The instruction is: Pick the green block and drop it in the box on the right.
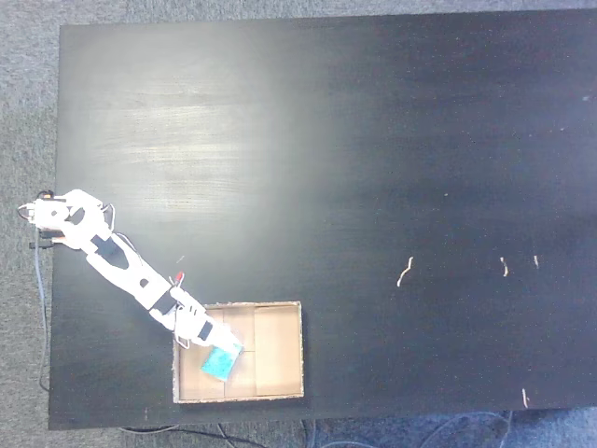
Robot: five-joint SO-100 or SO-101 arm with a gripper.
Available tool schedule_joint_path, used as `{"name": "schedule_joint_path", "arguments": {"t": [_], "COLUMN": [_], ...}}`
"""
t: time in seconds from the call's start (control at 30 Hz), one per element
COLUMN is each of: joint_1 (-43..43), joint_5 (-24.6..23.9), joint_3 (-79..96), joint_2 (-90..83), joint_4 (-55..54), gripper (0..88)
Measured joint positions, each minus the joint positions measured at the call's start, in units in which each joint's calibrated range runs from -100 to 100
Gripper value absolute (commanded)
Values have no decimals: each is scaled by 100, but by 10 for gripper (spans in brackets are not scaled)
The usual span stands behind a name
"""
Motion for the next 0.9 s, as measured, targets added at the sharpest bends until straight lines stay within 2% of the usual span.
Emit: {"name": "schedule_joint_path", "arguments": {"t": [0.07, 0.13, 0.2, 0.23, 0.37, 0.43, 0.53, 0.57, 0.73, 0.9], "joint_1": [15, 0, -150, -329, -1639, -2485, -3608, -3862, -4281, -4334], "joint_5": [24, 20, -132, -269, -532, -620, -869, -918, -869, -733], "joint_3": [107, 427, 819, 1077, 3035, 4495, 6649, 7414, 10690, 12069], "joint_2": [-17, -150, -610, -977, -3308, -4754, -6750, -7510, -10944, -12423], "joint_4": [64, 72, 72, 72, -137, -266, -532, -660, -918, -1039], "gripper": [749, 726, 648, 582, 456, 313, 38, 1, 1, 1]}}
